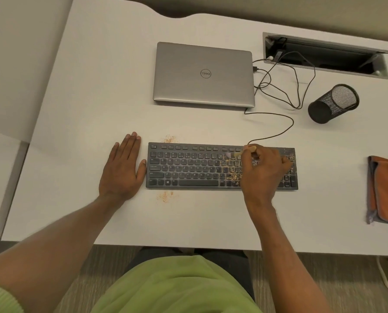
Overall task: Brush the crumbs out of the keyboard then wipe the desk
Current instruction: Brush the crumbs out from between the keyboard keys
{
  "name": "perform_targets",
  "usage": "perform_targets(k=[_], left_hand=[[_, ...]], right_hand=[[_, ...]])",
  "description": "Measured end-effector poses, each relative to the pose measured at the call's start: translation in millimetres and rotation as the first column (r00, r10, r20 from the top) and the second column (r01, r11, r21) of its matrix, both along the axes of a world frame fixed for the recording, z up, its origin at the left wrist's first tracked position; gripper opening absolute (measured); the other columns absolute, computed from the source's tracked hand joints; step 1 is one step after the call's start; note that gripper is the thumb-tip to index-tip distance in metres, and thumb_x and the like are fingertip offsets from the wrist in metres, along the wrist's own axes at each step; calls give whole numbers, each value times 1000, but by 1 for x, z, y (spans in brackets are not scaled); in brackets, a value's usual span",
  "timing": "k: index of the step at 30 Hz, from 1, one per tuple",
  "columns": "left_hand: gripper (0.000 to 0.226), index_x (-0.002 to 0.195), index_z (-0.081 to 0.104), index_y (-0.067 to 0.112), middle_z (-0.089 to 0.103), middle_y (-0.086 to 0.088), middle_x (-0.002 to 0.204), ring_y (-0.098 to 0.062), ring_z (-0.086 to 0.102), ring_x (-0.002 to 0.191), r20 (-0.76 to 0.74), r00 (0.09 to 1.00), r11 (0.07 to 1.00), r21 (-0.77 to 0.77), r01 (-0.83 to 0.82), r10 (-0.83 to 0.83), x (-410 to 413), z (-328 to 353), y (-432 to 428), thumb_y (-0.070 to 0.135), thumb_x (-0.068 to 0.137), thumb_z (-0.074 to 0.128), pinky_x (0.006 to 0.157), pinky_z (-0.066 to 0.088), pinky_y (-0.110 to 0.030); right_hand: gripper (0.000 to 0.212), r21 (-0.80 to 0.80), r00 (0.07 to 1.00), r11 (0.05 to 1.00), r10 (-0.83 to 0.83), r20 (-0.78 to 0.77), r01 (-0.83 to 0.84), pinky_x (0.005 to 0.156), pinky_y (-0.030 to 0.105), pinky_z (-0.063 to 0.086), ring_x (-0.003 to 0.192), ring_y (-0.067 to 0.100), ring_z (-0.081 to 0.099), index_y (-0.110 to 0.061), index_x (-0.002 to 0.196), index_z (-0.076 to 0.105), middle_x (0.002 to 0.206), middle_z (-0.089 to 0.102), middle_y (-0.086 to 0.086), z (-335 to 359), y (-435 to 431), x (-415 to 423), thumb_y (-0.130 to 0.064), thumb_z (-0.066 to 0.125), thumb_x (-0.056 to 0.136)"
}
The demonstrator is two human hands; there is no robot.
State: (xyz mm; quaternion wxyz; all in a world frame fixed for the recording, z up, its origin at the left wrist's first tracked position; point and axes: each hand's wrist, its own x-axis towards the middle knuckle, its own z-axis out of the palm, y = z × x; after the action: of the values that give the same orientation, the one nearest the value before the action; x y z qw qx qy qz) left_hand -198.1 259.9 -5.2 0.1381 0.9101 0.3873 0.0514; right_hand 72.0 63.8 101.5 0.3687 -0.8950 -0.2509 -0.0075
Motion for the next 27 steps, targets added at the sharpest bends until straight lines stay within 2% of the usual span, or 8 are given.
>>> perform_targets(k=[4,7,11,15,19,21,24,27], left_hand=[[70,171,16,13,14,-3,179,-15,8,166,1,1000,1000,3,2,-2,0,-1,0,40,109,31,135,11,-44],[69,171,16,13,14,-3,179,-15,8,166,1,1000,1000,9,0,0,0,0,0,39,109,32,135,10,-43],[69,171,16,13,15,-4,179,-16,9,166,6,1000,1000,10,3,-3,0,0,0,39,109,31,135,12,-44],[69,171,16,13,15,-3,179,-15,9,166,4,1000,1000,5,1,-1,0,-1,0,40,109,30,135,12,-44],[69,171,16,13,15,-3,179,-14,8,166,14,1000,1000,6,-1,1,0,0,0,40,109,31,135,12,-44],[69,171,16,13,14,-3,179,-14,8,166,11,1000,1000,7,0,0,-1,0,1,40,109,31,135,12,-44],[69,172,15,13,14,-4,179,-15,8,166,8,1000,1000,8,3,-3,0,-1,0,40,109,30,135,12,-44],[69,172,15,13,15,-4,179,-15,8,166,6,1000,1000,8,-1,1,0,-1,1,41,109,29,135,11,-43]], right_hand=[[17,45,1000,999,-22,17,21,102,50,34,85,11,52,-23,93,74,78,61,-18,8,1,0,-30,61,102],[14,45,999,999,-23,24,22,101,51,35,88,2,43,-23,102,77,80,56,-20,5,3,-2,-30,65,102],[12,6,1000,1000,11,4,-11,103,58,35,87,11,53,-23,93,75,81,64,-13,-3,-4,-2,-25,66,100],[20,-6,999,1000,-29,25,29,101,54,35,80,12,51,-22,85,72,75,62,-11,3,-9,-2,-25,59,101],[21,43,996,996,-74,51,72,98,53,38,88,1,45,-24,99,77,85,62,-19,9,-4,1,-33,58,103],[21,18,997,998,-64,39,63,101,55,36,91,3,50,-25,103,78,88,68,-18,6,-2,4,-34,59,103],[20,1,998,998,-61,8,61,103,59,34,86,3,46,-21,94,77,80,64,-14,2,-3,3,-29,60,101],[19,25,996,996,-83,34,82,97,57,37,81,3,37,-18,82,71,73,52,-18,4,-5,1,-21,63,100]])
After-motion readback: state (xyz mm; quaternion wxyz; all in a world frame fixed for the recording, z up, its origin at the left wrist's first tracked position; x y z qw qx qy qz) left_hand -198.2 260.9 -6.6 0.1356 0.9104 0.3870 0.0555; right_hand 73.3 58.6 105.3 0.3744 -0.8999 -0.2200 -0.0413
